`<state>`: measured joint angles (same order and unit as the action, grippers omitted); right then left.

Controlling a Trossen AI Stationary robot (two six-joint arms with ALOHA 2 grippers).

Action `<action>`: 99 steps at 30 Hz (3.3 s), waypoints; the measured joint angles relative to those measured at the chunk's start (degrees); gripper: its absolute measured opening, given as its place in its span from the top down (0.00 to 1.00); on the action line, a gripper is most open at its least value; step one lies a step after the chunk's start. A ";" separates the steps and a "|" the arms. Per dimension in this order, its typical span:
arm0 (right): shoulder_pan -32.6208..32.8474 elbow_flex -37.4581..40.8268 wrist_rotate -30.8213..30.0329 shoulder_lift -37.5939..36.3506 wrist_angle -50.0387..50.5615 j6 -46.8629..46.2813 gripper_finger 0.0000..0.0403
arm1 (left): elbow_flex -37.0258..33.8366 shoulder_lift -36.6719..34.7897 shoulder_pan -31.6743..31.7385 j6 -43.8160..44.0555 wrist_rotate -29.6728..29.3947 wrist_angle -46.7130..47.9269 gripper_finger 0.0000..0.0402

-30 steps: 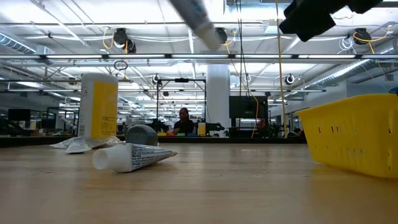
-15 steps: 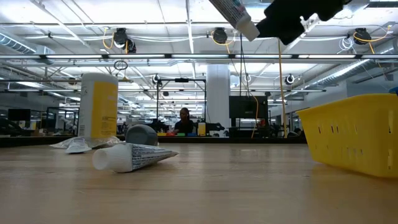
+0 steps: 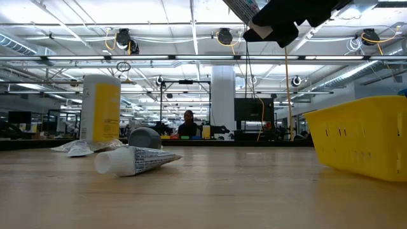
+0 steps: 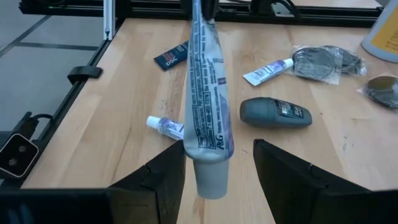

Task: Pick & Place Travel size toiletries
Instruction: Put the white toothpaste into the top yellow bin

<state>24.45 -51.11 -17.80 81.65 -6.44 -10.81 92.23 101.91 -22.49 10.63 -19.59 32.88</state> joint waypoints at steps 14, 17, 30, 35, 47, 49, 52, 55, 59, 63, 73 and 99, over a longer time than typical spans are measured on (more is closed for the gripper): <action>0.00 0.00 0.09 0.02 1.38 0.76 0.88 | -0.02 0.02 0.90 -0.02 -0.02 0.02 1.00; 0.01 0.00 0.04 0.04 1.34 0.94 0.88 | -0.02 0.02 1.11 0.37 0.02 0.02 1.00; 0.00 0.00 0.02 0.04 2.99 0.52 0.88 | -0.02 0.02 1.32 1.46 -0.07 -0.09 0.85; 0.11 0.00 0.07 0.04 5.06 -0.50 0.88 | -0.02 0.02 1.32 1.44 -2.09 -0.22 0.70; 4.55 0.00 0.10 -7.70 23.36 -10.28 0.88 | -0.07 -0.35 1.32 3.30 -3.45 -0.09 0.47; 5.75 0.00 1.76 -9.35 28.48 -14.63 0.88 | -0.07 -0.35 1.32 3.23 -3.44 0.15 0.47; 7.90 0.00 4.85 -10.55 34.89 -21.81 0.88 | -0.07 -0.35 1.32 3.36 -3.08 1.10 0.47; 10.27 0.00 8.55 -10.84 38.74 -28.12 0.88 | -0.07 -0.35 1.32 3.37 -3.06 2.38 0.47; 13.47 0.00 12.71 -10.82 41.45 -35.36 0.88 | -0.07 -0.35 1.32 3.44 -3.05 3.23 0.47; 16.42 0.00 14.04 -10.80 42.65 -41.54 0.88 | -0.07 -0.35 1.32 4.78 -3.04 4.82 0.47; 18.80 0.00 14.91 -7.73 42.44 -45.53 0.88 | -0.07 -0.35 1.32 7.97 -3.00 8.61 0.47; 18.30 0.00 11.56 -2.03 38.83 -43.90 0.52 | -0.07 -0.35 0.83 16.94 -2.89 17.14 0.47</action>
<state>42.75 -51.11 -6.24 79.61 32.40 -54.71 92.16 101.56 -21.66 27.57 -22.48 50.02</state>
